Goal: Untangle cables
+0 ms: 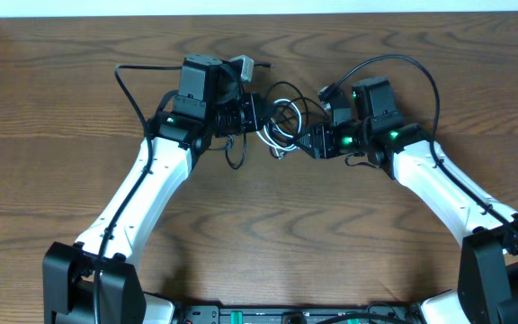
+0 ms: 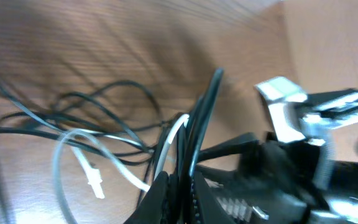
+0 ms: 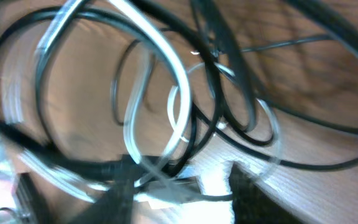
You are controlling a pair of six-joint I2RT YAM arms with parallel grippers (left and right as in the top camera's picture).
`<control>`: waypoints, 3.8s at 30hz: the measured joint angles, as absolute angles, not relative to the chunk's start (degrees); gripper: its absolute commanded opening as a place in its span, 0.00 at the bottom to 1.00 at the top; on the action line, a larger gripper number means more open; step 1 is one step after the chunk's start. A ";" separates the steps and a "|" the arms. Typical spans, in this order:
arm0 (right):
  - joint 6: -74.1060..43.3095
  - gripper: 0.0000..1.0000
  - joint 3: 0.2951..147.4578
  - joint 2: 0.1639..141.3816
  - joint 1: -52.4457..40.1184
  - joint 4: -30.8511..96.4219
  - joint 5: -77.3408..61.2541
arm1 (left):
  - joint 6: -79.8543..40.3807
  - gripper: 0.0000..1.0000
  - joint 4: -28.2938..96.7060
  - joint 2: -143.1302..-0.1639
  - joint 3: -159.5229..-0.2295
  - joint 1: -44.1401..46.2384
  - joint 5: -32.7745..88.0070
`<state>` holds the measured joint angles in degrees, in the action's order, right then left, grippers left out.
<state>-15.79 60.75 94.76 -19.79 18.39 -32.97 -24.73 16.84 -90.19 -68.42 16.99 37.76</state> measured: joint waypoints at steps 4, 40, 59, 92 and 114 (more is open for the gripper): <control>-17.87 0.14 60.75 94.76 -20.12 19.16 -24.84 | -27.27 0.07 16.49 -90.24 -68.42 16.99 44.75; -18.81 0.53 60.80 94.76 -17.56 17.19 -41.82 | -16.45 0.08 22.13 -90.30 -68.38 10.72 57.08; -17.74 0.35 60.80 94.76 -20.75 21.89 -33.78 | -18.02 0.07 17.93 -90.30 -68.36 12.01 55.96; -7.44 0.43 60.80 94.76 -20.75 29.61 -28.25 | -17.72 0.07 20.84 -90.30 -68.36 12.01 44.34; -6.24 0.51 60.80 94.76 -20.91 29.89 -25.89 | -16.45 0.07 22.55 -90.30 -68.36 12.01 41.39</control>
